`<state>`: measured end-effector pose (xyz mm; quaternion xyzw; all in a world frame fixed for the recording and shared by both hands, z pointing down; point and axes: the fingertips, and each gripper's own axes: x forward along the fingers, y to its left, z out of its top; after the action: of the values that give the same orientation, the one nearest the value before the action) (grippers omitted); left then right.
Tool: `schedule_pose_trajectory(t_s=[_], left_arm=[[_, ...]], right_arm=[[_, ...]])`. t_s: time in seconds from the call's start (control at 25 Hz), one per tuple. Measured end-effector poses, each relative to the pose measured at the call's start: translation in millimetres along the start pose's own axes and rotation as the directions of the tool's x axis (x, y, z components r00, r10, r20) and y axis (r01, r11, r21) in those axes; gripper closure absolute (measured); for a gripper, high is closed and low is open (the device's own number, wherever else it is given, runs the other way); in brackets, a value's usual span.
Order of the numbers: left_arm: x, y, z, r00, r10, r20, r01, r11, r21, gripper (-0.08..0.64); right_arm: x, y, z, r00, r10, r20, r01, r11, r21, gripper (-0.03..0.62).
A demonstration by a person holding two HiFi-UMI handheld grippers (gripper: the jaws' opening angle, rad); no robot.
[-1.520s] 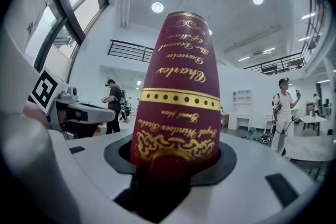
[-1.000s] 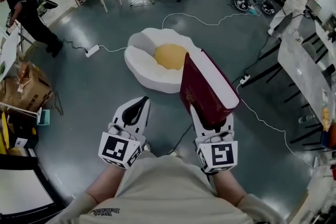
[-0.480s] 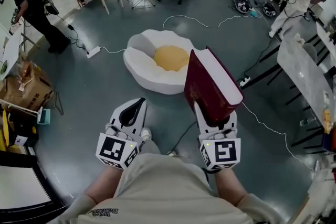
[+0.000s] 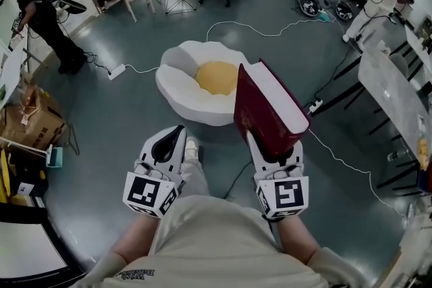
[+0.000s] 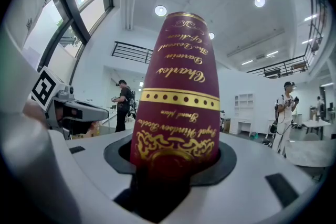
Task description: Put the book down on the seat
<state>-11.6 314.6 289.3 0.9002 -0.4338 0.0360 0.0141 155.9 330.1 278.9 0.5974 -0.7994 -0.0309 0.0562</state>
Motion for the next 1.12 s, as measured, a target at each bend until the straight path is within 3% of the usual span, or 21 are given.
schedule_pose_trajectory(t_s=[0.56,0.88,1.12], left_arm=[[83,103,-6,1.000,0.003,-0.019,-0.003,1.000,-0.026,0.555],[159,173,-2,0.999,-0.024,-0.030,0.025,1.000,0.007,0.556],[211,223,-3,0.998,-0.043,-0.046,0.043,0.999,-0.009,0.557]], right_arm=[[123,-3,-11,0.998,0.013,-0.055,-0.013,1.000,0.005,0.359],[211,-19,-1,0.998,-0.003,-0.060,0.005,0.999,0.044,0.359],[285,-28,-6,0.994,-0.007,-0.106,0.012,0.999,0.046,0.359]])
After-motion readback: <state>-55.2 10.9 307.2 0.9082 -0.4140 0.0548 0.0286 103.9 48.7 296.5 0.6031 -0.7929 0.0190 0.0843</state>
